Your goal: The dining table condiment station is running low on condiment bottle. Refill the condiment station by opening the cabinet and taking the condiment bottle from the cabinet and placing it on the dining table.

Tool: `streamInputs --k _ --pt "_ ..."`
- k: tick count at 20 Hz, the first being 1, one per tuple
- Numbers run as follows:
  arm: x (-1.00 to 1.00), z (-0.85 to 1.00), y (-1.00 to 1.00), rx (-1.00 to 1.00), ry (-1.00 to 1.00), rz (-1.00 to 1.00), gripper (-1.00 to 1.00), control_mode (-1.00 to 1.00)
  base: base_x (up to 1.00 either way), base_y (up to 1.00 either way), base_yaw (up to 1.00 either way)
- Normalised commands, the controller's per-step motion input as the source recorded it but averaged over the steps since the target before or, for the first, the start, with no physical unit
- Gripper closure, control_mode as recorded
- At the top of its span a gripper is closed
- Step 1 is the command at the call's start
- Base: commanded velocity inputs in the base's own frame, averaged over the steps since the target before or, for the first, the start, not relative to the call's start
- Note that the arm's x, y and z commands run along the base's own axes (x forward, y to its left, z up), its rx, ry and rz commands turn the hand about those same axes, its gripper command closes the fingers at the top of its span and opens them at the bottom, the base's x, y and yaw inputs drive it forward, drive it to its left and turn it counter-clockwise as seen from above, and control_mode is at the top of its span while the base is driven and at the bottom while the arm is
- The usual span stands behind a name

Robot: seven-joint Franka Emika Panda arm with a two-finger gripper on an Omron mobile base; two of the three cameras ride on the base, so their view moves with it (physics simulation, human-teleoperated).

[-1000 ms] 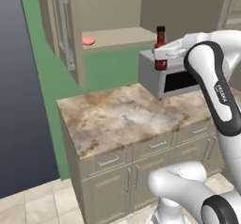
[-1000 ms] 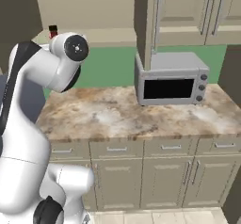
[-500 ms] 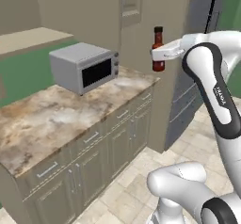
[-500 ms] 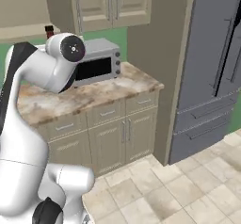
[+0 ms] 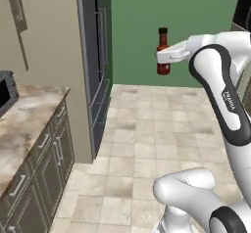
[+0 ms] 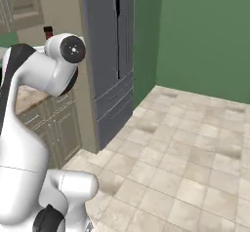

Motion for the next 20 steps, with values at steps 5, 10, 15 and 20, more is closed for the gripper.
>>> streamInputs --k 5,10,15,20 --pt "0.0 0.0 0.0 0.0 0.0 0.0 1.0 1.0 -0.05 0.06 -0.97" --pt "0.0 0.0 0.0 0.0 0.0 0.0 1.0 1.0 -0.21 0.12 -0.84" --pt "0.0 0.0 0.0 0.0 0.0 0.0 1.0 1.0 -0.16 0.11 -0.81" --pt "0.0 0.0 0.0 0.0 0.0 0.0 1.0 1.0 0.0 0.09 -0.56"
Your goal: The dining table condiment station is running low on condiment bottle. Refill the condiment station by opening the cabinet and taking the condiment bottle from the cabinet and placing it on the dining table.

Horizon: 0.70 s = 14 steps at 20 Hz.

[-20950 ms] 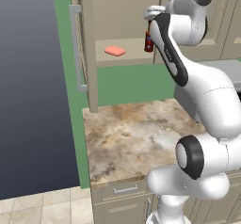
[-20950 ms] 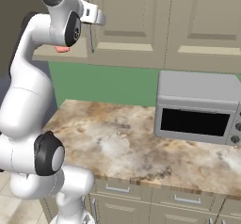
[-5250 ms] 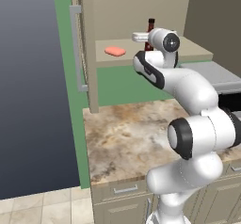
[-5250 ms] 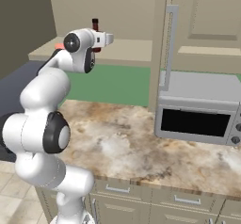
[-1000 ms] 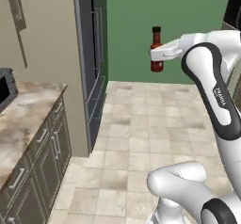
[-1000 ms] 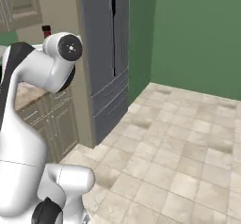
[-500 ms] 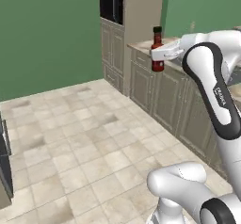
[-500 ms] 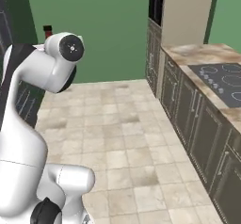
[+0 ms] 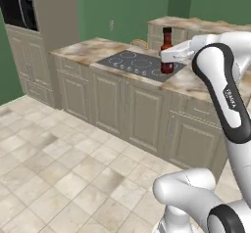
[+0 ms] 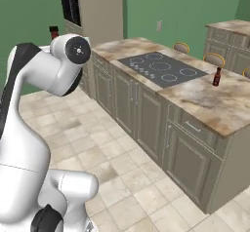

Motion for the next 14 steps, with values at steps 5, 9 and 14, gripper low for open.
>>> streamInputs --k 5,9,14 --pt "0.0 0.0 0.0 0.0 0.0 0.0 1.0 1.0 0.02 -0.39 0.1" --pt "0.0 0.0 0.0 0.0 0.0 0.0 1.0 1.0 -0.28 -1.0 0.16" --pt "0.0 0.0 0.0 0.0 0.0 0.0 1.0 1.0 -0.28 -1.0 0.17"
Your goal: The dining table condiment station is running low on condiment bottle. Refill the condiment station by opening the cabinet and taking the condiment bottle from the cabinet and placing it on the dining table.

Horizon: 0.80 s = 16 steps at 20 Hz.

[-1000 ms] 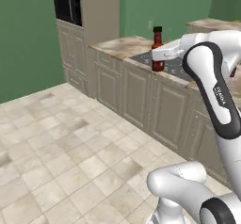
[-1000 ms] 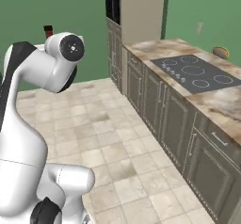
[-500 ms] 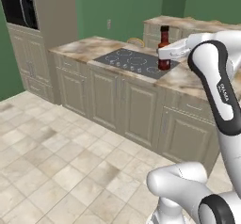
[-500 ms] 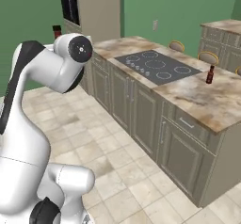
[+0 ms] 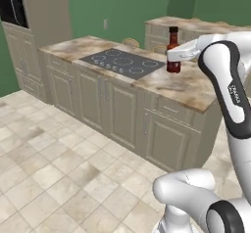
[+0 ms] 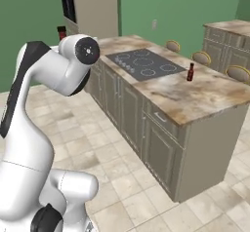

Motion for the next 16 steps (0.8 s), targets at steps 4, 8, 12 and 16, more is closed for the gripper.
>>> streamInputs --k 4,8,12,16 --pt "0.0 0.0 0.0 0.0 0.0 0.0 1.0 1.0 -0.01 -1.0 0.19" --pt "0.0 0.0 0.0 0.0 0.0 0.0 1.0 1.0 0.0 -1.0 0.21" --pt "0.0 0.0 0.0 0.0 0.0 0.0 1.0 1.0 0.04 -1.0 0.23" --pt "0.0 0.0 0.0 0.0 0.0 0.0 1.0 1.0 0.23 -1.0 0.26"
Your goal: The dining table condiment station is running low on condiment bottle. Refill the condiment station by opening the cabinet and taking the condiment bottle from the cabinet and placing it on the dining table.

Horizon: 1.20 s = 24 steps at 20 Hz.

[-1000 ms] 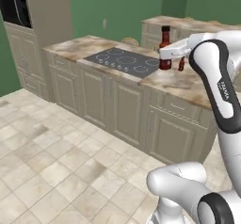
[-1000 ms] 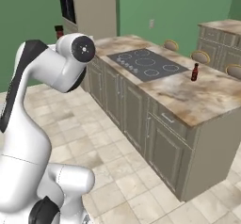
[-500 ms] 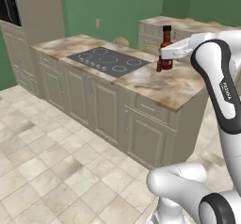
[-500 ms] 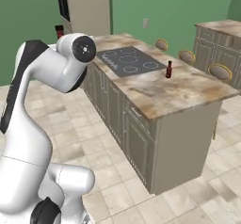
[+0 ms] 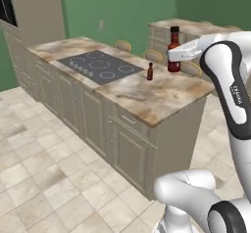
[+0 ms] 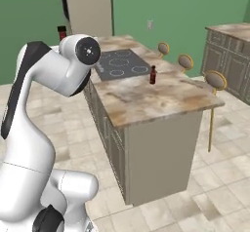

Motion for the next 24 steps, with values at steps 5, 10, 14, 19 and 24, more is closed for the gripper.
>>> streamInputs --k 5,10,14,19,24 --pt "0.0 0.0 0.0 0.0 0.0 0.0 1.0 1.0 0.46 -1.0 0.3" --pt "0.0 0.0 0.0 0.0 0.0 0.0 1.0 1.0 0.53 -1.0 0.31" --pt "0.0 0.0 0.0 0.0 0.0 0.0 1.0 1.0 0.67 -1.0 0.38" --pt "0.0 0.0 0.0 0.0 0.0 0.0 1.0 1.0 0.56 -1.0 0.38" --pt "0.0 0.0 0.0 0.0 0.0 0.0 1.0 1.0 0.53 -1.0 0.37"
